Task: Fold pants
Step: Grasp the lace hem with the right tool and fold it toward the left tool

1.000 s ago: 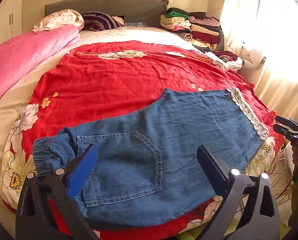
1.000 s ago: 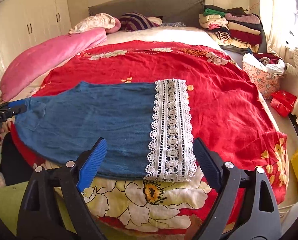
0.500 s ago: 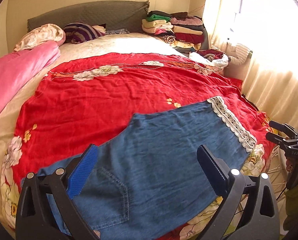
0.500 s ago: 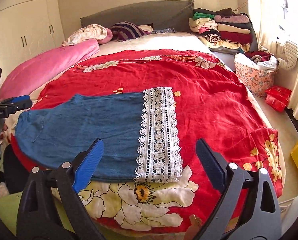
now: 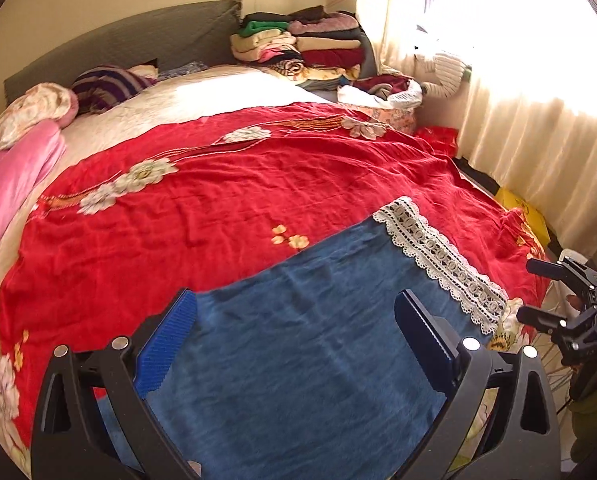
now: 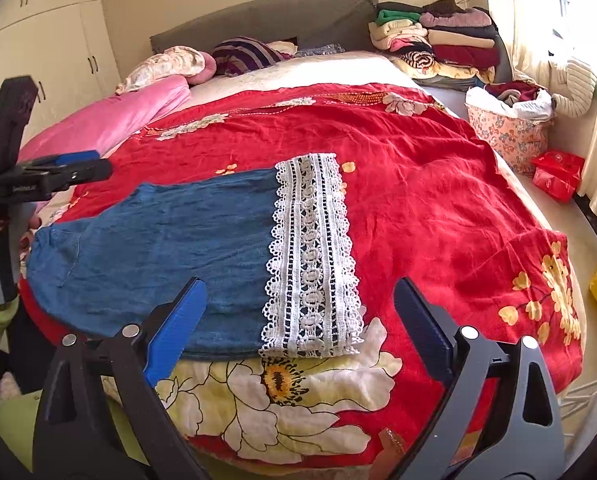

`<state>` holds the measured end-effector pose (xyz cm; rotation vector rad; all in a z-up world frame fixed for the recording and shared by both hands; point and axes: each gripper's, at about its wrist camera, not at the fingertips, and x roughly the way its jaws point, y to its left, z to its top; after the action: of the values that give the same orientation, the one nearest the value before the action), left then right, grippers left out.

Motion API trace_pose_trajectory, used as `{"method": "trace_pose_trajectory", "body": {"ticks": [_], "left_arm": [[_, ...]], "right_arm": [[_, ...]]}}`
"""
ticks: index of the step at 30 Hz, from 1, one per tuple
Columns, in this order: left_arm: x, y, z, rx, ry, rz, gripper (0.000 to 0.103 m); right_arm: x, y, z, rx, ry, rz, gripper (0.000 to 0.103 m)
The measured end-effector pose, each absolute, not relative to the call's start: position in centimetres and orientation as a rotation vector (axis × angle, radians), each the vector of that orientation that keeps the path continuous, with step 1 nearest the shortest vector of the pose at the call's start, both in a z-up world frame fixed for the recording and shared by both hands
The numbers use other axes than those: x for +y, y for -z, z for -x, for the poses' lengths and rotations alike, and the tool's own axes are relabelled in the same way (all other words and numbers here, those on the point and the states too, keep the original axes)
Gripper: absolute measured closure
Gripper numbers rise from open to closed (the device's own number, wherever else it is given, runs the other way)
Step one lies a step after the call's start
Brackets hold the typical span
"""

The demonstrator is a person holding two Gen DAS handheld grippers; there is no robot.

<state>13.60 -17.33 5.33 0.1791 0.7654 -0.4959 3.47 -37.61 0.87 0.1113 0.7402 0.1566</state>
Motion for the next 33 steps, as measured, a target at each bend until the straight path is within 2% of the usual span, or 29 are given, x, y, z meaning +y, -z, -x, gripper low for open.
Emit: {"method": "trace_pose_trajectory", "body": {"ticks": [13,25,26,27,28,29,32,33], "left_arm": [[-24.6,-1.3,-20.6,0.885,0.615,-0.214,0.005],[-27.1,3.7,-24.4,0.972,0.740,-0.134,0.008],[-27.3,4.1,-24.4,0.988,0.748,-0.131,0.012],[-27.4,4.6,-24.4,1.001,0.747,-0.140,0.037],[-27.6,4.9,-24.2,0.996,0.738,-0.157,0.040],[-27.5,4.9,-24.0,0.987,0.740,-0.157,0.042],[-27.4,4.6,-23.8,0.981,0.751,-0.142,0.061],[-27.4,4.4,-23.7,0.977,0.757,-0.140,0.070]], "right_arm": [[-37.8,2.1,-5.9,0.804,-0.146,-0.196,0.014],[-37.7,4.5,-7.5,0.851,-0.132,-0.269,0.015],[-37.8,4.6,-7.6,0.849,-0.130,-0.278,0.017],[-37.7,4.6,-7.7,0.850,-0.134,-0.283,0.025],[-37.7,4.7,-7.8,0.851,-0.138,-0.287,0.034],[-37.6,4.7,-7.8,0.853,-0.141,-0.288,0.037],[-37.6,4.8,-7.8,0.852,-0.155,-0.288,0.056],[-37.7,4.9,-7.7,0.848,-0.181,-0.305,0.069]]}}
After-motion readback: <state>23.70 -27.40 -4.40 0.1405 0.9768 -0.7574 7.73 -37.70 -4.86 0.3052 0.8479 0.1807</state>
